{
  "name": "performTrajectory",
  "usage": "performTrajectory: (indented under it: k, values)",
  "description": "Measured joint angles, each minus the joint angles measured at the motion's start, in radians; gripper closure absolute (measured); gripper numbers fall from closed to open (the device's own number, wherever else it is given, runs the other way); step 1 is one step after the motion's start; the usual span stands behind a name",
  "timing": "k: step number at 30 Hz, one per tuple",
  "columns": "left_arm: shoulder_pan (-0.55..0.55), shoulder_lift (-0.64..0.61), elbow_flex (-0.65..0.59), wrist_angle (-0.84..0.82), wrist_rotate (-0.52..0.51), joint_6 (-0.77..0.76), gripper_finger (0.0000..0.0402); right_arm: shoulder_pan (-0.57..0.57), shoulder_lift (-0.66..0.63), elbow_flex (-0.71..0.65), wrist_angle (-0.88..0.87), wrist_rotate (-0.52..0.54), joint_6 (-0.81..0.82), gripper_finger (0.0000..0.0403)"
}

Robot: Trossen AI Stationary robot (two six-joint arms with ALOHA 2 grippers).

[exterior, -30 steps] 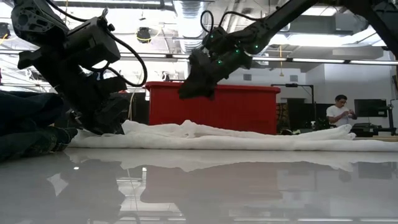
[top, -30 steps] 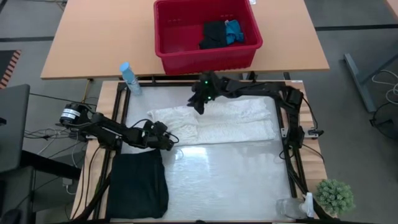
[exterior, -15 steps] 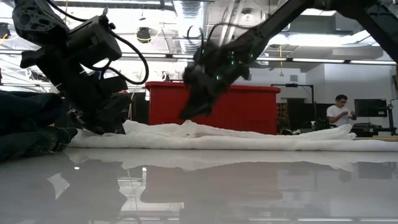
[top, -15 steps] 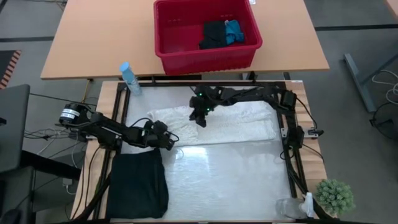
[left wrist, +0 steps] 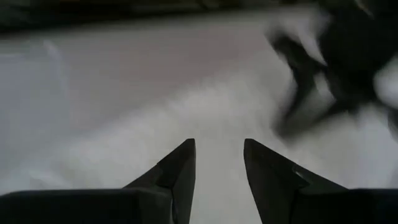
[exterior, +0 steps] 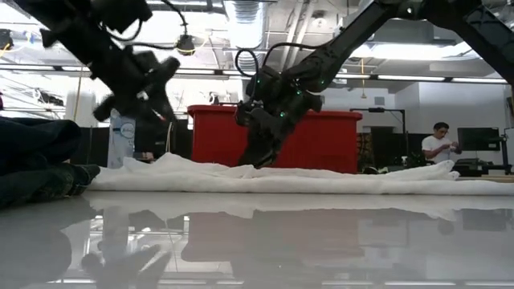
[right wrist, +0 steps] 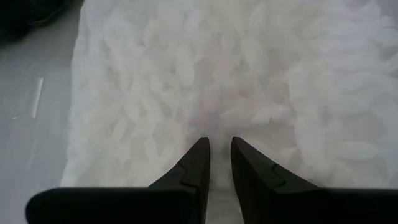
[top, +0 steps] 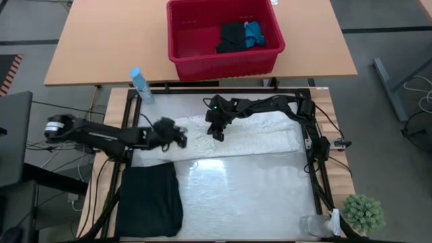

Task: Fold Laundry from Bin
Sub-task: Fold the white dress from the red bin

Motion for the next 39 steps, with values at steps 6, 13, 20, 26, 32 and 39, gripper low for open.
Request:
performTrajectory:
  k: [6,13,20,26,32,39]
  values:
    - [0.282,-0.170,-0.012,-0.166,0.150,-0.123,0.0274,0.001,0.000,0.000,-0.003,0.001,-0.001,0.0312]
    - [0.574,-0.146,-0.149,0.131,0.826,-0.188,0.0274,0.001,0.000,0.000,0.002,0.014,-0.019,0.0312]
    - [0.644,-0.086,-0.153,0.105,0.951,-0.164,0.0274,0.002,0.000,0.000,0.007,0.021,-0.019,0.0312]
    - [0.644,-0.020,-0.153,0.136,0.942,-0.196,0.0274,0.002,0.000,0.000,0.006,0.023,-0.019,0.0312]
    - [0.644,0.060,-0.152,0.270,0.946,-0.245,0.0274,0.002,0.000,0.000,0.004,0.023,-0.019,0.0312]
    - [0.642,0.124,-0.152,0.306,1.006,-0.273,0.0274,0.002,0.000,0.000,0.004,0.023,-0.019,0.0312]
